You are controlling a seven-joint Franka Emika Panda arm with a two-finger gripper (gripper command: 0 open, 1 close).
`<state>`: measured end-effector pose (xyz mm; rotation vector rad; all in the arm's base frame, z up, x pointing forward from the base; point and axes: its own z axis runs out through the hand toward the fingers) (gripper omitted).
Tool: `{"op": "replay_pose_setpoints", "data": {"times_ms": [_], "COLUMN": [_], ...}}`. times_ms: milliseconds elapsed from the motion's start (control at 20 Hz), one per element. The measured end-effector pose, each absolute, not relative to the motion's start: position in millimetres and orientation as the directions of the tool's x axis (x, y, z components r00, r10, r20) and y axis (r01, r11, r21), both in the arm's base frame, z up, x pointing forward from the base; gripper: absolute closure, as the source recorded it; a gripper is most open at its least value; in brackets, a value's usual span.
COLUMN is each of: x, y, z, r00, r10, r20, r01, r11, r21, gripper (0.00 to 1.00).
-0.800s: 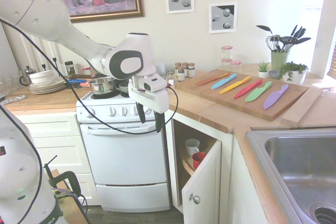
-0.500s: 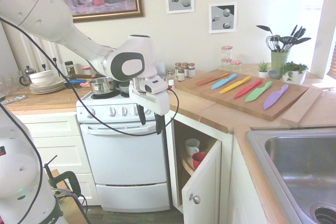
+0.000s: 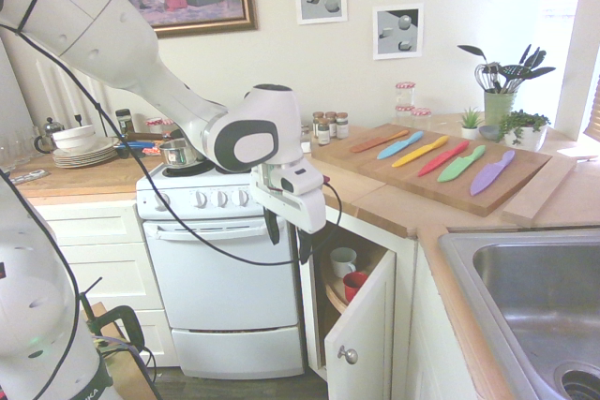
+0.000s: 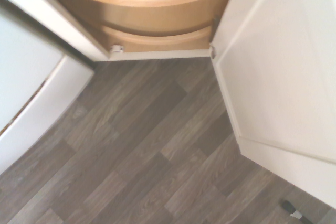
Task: Close the cabinet
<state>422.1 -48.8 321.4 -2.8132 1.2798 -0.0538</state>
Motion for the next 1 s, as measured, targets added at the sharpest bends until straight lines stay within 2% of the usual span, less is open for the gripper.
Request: {"op": "replay_pose_setpoints", "data": {"times_ms": [1000], "x": [398.9], "y": [-185.7], "z": [265.4], "r00": [0.554], "r10": [-0.832], "r20": [-0.006], "r01": [-0.822], "r11": [-0.546], "r21": [-0.162], "gripper": [0.0]}}
